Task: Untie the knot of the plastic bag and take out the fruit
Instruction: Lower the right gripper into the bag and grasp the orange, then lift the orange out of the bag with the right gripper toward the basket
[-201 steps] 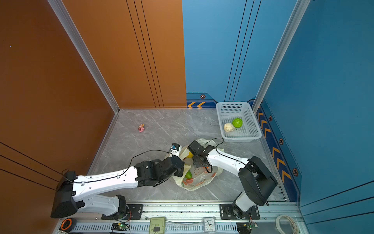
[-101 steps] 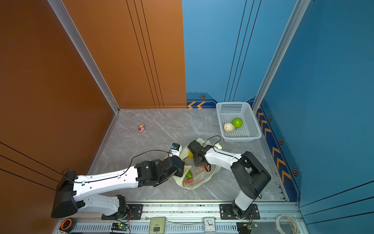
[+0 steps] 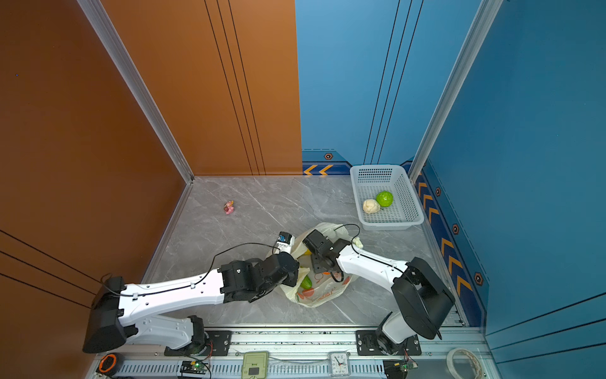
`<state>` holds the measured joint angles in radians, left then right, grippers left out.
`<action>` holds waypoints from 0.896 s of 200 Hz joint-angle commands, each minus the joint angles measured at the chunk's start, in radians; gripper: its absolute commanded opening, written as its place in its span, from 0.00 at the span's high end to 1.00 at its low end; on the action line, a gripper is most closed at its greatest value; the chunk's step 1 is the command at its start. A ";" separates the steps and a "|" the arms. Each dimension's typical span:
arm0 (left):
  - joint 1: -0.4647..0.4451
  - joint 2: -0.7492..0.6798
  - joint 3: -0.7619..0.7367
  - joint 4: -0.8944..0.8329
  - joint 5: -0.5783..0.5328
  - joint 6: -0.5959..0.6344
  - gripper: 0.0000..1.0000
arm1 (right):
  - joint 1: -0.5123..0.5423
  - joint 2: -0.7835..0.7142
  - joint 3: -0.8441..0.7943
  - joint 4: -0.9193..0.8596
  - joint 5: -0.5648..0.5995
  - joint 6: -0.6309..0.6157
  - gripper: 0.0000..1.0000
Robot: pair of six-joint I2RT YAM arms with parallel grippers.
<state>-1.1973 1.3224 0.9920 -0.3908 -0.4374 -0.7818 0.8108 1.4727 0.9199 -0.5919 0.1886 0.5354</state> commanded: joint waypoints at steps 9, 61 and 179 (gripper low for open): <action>-0.007 0.000 0.013 0.008 -0.027 0.009 1.00 | 0.060 -0.094 0.010 -0.133 -0.057 0.049 0.39; 0.006 -0.006 0.013 0.006 -0.043 0.008 1.00 | 0.118 -0.216 0.100 -0.275 -0.128 0.078 0.40; 0.014 0.009 0.022 0.003 -0.054 0.001 1.00 | -0.171 -0.176 0.629 -0.497 -0.235 -0.077 0.41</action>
<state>-1.1915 1.3224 0.9920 -0.3847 -0.4679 -0.7822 0.7414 1.2449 1.4528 -1.0389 -0.0071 0.5407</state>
